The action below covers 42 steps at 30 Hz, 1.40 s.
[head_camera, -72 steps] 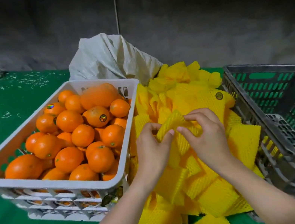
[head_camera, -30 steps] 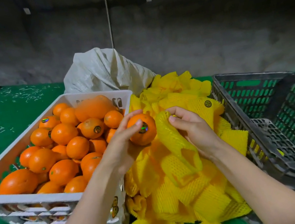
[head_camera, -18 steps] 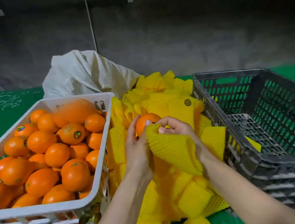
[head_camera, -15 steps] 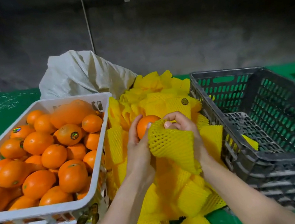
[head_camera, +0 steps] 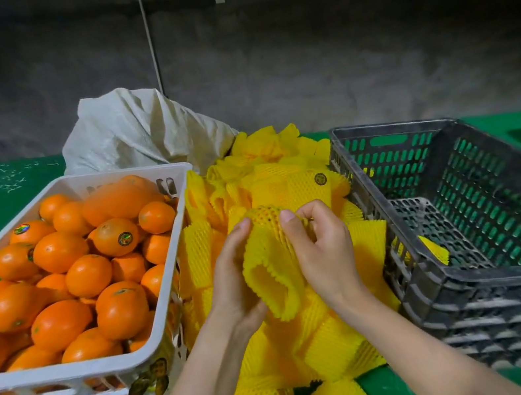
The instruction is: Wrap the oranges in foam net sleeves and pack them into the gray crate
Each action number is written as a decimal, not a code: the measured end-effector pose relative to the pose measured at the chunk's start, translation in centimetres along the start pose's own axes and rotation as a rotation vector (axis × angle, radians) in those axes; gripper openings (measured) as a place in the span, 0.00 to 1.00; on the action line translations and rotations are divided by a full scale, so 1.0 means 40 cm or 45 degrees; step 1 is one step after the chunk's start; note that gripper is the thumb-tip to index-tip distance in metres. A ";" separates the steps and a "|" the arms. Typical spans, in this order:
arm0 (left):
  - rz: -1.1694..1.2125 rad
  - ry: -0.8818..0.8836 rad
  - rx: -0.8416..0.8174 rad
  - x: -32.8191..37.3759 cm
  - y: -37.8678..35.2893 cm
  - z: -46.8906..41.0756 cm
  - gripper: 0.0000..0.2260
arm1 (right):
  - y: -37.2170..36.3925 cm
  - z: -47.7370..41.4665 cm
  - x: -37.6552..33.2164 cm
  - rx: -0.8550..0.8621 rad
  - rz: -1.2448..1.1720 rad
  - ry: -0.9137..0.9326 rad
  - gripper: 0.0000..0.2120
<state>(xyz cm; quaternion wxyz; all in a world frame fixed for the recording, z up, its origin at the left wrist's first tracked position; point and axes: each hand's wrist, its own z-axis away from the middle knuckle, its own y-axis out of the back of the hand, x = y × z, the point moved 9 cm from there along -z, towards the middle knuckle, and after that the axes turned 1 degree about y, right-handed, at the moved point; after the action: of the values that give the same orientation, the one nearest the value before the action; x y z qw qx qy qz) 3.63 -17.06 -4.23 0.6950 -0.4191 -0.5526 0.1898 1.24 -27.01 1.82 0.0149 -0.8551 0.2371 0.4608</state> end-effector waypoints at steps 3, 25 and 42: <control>-0.020 0.008 -0.016 -0.010 -0.006 -0.001 0.14 | -0.001 -0.025 0.019 -0.008 0.012 -0.077 0.16; -0.268 -0.305 0.332 0.068 0.041 -0.025 0.08 | -0.120 0.041 0.149 -0.499 -0.678 -0.915 0.26; -0.613 -0.376 0.435 0.074 0.073 -0.037 0.16 | -0.123 0.077 0.165 -0.217 -1.154 -1.144 0.15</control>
<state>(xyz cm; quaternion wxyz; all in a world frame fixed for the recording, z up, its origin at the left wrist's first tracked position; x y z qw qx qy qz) 6.53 -13.76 -4.80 0.6925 -0.1217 -0.6907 0.1689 3.97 -24.47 -6.14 0.2379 -0.5925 -0.2144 0.7392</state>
